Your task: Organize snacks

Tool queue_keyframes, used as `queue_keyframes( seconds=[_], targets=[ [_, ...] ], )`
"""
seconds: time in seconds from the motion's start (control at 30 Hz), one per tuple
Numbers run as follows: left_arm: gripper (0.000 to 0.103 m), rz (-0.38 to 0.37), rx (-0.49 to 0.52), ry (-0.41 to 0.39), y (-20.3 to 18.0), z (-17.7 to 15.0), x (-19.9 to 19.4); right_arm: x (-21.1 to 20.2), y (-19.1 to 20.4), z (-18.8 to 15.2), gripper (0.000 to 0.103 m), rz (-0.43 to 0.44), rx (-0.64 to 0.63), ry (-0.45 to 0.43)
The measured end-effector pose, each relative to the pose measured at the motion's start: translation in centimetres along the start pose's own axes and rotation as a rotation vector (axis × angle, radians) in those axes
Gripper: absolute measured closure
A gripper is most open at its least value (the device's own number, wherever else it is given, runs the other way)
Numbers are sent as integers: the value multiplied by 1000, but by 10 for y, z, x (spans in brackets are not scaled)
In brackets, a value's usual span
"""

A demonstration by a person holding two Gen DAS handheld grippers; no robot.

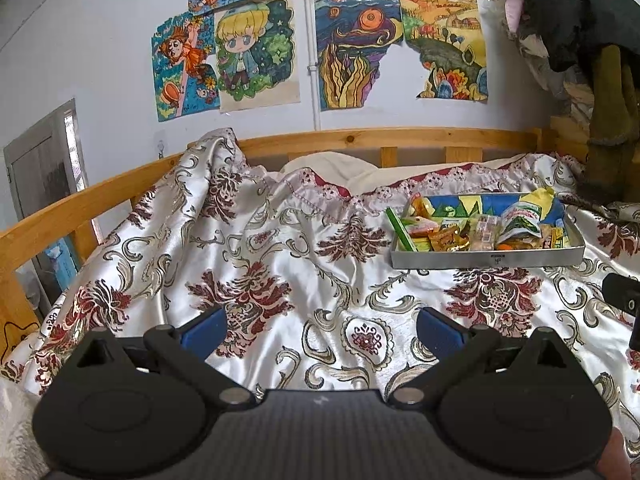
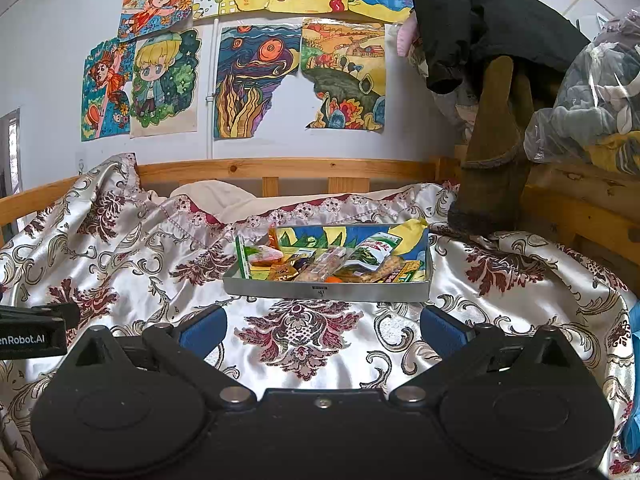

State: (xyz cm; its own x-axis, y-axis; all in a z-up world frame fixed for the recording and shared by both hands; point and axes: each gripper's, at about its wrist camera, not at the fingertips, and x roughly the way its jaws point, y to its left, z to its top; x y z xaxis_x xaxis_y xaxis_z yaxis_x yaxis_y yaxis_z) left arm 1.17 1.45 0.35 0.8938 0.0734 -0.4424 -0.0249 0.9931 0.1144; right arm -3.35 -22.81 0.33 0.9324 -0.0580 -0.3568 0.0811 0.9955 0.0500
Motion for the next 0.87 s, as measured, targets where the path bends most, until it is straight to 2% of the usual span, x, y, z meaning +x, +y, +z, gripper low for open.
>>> queue_keyframes(
  seconds=[0.87],
  targets=[
    [0,-6,10,15,-1,-1,2,1,2,1,1,-1,-1,1]
  ],
)
